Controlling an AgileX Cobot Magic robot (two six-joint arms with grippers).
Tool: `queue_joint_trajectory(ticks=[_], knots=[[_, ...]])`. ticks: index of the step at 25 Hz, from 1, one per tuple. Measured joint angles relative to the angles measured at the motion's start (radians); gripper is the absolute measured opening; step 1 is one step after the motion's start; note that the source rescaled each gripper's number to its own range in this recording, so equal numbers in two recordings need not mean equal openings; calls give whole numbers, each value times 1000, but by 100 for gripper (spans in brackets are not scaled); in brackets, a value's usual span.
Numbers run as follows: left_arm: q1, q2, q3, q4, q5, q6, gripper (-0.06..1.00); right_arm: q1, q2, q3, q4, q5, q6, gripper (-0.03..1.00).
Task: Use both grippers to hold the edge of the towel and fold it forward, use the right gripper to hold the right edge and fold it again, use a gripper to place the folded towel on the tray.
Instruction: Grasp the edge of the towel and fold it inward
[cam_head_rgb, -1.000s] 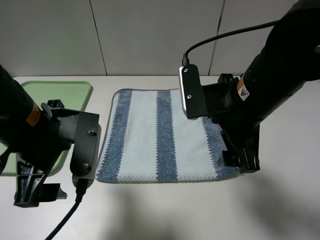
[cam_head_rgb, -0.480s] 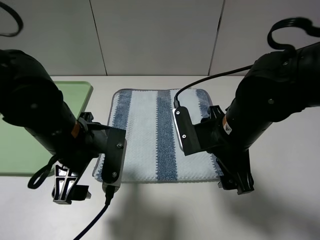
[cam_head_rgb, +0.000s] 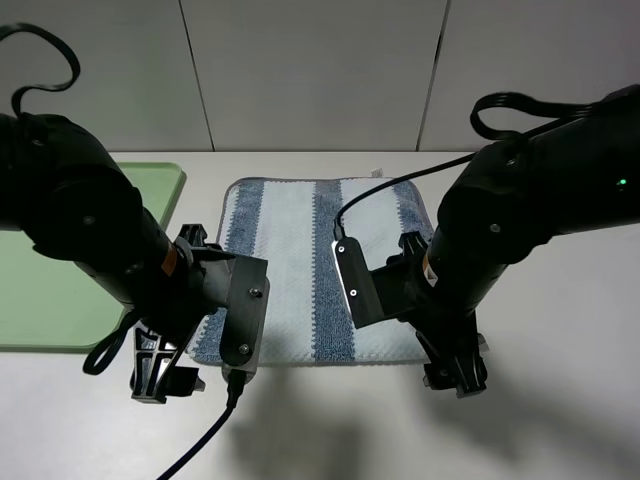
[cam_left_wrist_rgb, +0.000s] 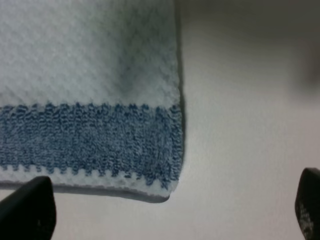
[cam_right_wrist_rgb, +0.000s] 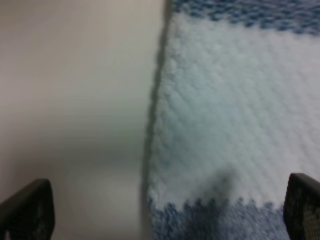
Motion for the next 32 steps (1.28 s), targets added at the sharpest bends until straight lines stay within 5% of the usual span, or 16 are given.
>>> queue_joint_trajectory(ticks=[11, 21, 32], knots=[[0, 1, 94, -1, -106, 1, 95, -3, 57, 0, -6, -51, 0, 100], [0, 1, 118, -1, -131, 1, 95, -101, 57, 1, -9, -49, 0, 100], [0, 1, 118, -1, -154, 1, 95, -104, 79, 127, -68, -157, -19, 100]])
